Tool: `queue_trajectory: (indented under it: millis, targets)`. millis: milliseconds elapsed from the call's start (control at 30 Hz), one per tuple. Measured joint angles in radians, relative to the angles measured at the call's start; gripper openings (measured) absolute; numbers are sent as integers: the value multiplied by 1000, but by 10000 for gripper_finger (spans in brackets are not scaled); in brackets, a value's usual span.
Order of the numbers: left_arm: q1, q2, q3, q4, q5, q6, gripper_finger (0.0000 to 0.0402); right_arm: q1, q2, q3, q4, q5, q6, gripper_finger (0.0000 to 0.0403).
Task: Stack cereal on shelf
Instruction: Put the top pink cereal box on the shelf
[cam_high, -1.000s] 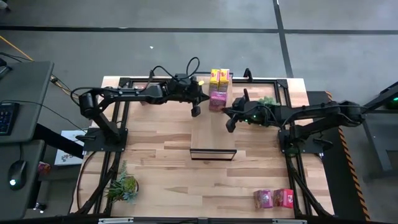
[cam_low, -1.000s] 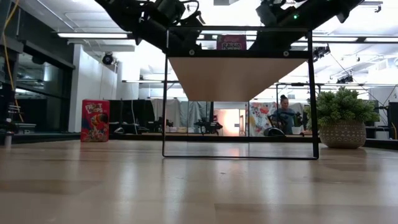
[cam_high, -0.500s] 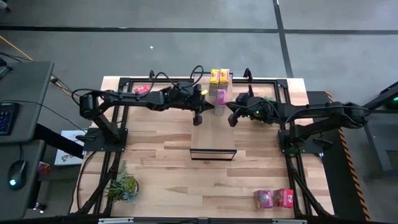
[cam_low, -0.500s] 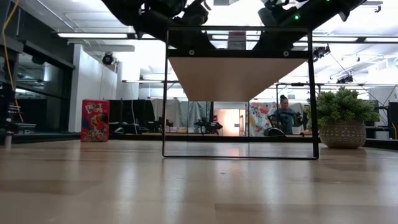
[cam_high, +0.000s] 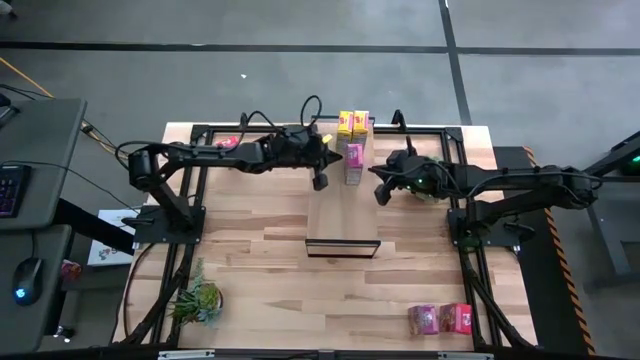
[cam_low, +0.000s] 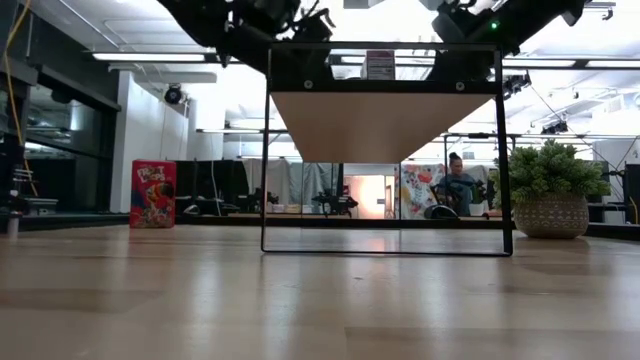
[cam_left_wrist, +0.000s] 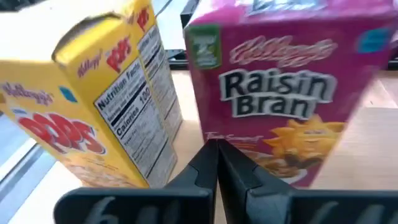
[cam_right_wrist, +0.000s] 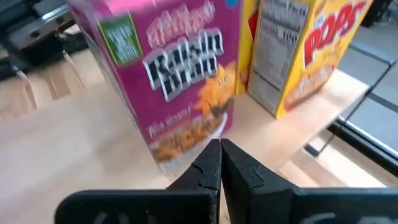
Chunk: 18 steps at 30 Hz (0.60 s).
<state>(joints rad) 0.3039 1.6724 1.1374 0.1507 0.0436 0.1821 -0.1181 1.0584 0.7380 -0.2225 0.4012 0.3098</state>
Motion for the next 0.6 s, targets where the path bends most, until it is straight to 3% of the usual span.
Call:
queue_trajectory:
  millis: [133, 600]
  targets:
    - [10, 39, 0, 32, 56, -16, 0, 0, 0, 0, -17, -3, 4, 0]
    - [-12, 117, 0, 103, 62, -61, 0, -6, 3, 0, -14, -44, -4, 0]
